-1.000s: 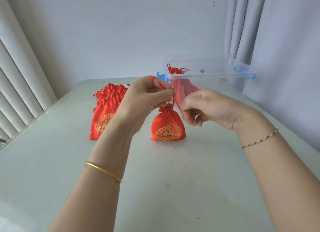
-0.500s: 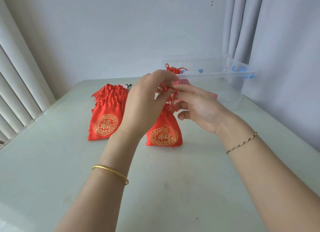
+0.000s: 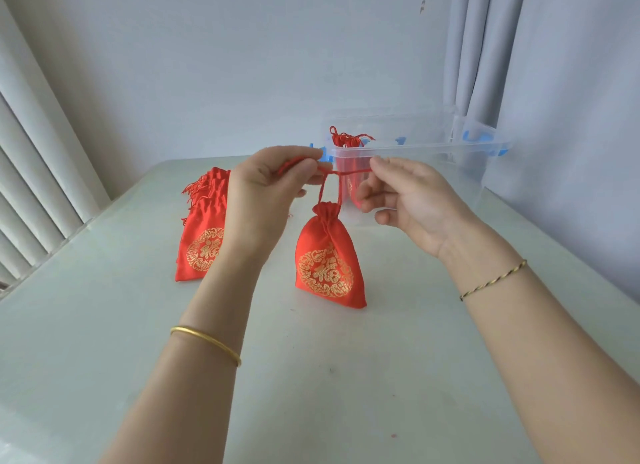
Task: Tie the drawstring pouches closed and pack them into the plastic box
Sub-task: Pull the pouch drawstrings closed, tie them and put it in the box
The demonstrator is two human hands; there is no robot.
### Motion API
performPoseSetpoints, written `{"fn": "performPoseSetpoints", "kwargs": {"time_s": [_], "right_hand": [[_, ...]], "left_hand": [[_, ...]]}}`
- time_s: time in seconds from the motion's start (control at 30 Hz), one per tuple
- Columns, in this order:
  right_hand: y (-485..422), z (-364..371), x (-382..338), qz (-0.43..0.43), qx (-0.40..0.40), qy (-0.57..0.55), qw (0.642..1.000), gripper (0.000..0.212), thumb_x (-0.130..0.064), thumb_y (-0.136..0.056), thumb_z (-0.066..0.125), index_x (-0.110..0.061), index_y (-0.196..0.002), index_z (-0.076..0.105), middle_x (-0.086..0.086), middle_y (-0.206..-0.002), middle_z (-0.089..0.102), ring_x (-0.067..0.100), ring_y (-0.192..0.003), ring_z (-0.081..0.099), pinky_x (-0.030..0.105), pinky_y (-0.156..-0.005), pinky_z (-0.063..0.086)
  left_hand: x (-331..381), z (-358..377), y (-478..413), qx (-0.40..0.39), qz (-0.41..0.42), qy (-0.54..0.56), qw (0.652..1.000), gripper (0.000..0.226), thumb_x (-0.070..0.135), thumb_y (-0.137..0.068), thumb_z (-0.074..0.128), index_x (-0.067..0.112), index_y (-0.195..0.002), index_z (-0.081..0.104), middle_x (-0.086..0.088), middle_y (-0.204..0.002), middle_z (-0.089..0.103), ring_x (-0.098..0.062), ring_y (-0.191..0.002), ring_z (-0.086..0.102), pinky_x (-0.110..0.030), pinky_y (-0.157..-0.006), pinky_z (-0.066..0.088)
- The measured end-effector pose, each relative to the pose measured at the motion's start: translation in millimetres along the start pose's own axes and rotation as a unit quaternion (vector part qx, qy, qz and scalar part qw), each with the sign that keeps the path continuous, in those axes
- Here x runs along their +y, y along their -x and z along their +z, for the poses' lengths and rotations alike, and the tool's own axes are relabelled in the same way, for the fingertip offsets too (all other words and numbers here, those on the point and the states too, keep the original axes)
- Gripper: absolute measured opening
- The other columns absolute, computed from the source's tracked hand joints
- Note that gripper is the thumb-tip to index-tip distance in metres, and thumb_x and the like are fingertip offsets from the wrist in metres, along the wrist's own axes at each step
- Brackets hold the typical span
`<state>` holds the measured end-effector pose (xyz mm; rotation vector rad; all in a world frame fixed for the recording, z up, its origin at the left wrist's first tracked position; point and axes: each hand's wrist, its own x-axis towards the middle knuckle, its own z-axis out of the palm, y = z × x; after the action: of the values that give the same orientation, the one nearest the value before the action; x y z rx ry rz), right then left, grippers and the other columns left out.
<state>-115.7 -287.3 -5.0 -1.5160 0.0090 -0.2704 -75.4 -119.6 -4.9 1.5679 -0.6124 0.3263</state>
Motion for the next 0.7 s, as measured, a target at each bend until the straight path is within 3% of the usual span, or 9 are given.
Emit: {"fn": "performPoseSetpoints", "kwargs": {"time_s": [0.23,0.4,0.47,0.57,0.7], "right_hand": [[-4,1,3,0.039,0.038,-0.146,0.988,0.040,-0.030,-0.093,0.053,-0.014,-0.055,0.050,0.003,-0.064,0.056,0.010,-0.045,0.049,0.017,-0.040,0.033],[-7,4,10,0.080,-0.011,-0.351,0.933,0.043,-0.035,-0.093,0.049,-0.016,-0.055,0.045,0.005,-0.079,0.066,0.008,-0.049,0.056,0.016,-0.040,0.040],[-7,5,12,0.094,-0.008,-0.398,0.913,0.040,-0.034,-0.094,0.047,-0.016,-0.059,0.042,0.004,-0.070,0.068,0.007,-0.047,0.058,0.015,-0.040,0.042],[-9,0,15,0.130,0.047,-0.352,0.926,0.039,-0.034,-0.095,0.048,-0.018,-0.060,0.040,-0.004,-0.046,0.057,0.005,-0.034,0.046,0.013,-0.034,0.036],[-10,0,32,0.202,0.089,-0.266,0.938,0.037,-0.032,-0.094,0.051,-0.019,-0.061,0.041,-0.006,-0.039,0.051,0.003,-0.029,0.041,0.011,-0.031,0.032]], "left_hand": [[-10,-4,1,-0.005,-0.141,0.086,0.986,0.026,0.027,-0.098,0.043,0.019,-0.093,0.068,0.000,-0.090,0.074,-0.013,-0.085,0.069,-0.026,-0.071,0.048],[-18,-5,1,-0.006,-0.187,0.049,0.981,0.041,0.036,-0.100,0.035,0.014,-0.085,0.066,0.000,-0.093,0.074,-0.015,-0.087,0.068,-0.029,-0.073,0.048],[-23,-6,0,0.017,-0.200,0.047,0.978,0.046,0.034,-0.100,0.034,0.013,-0.070,0.061,-0.001,-0.088,0.074,-0.015,-0.084,0.067,-0.026,-0.069,0.049],[-26,-11,-4,0.099,-0.219,0.117,0.964,0.048,0.025,-0.100,0.033,0.014,-0.053,0.040,-0.001,-0.076,0.074,-0.014,-0.077,0.069,-0.022,-0.062,0.049],[-20,-6,-3,0.117,-0.217,0.258,0.934,0.042,0.020,-0.100,0.029,0.016,-0.057,0.032,-0.001,-0.066,0.071,-0.017,-0.076,0.072,-0.028,-0.075,0.051]]}}
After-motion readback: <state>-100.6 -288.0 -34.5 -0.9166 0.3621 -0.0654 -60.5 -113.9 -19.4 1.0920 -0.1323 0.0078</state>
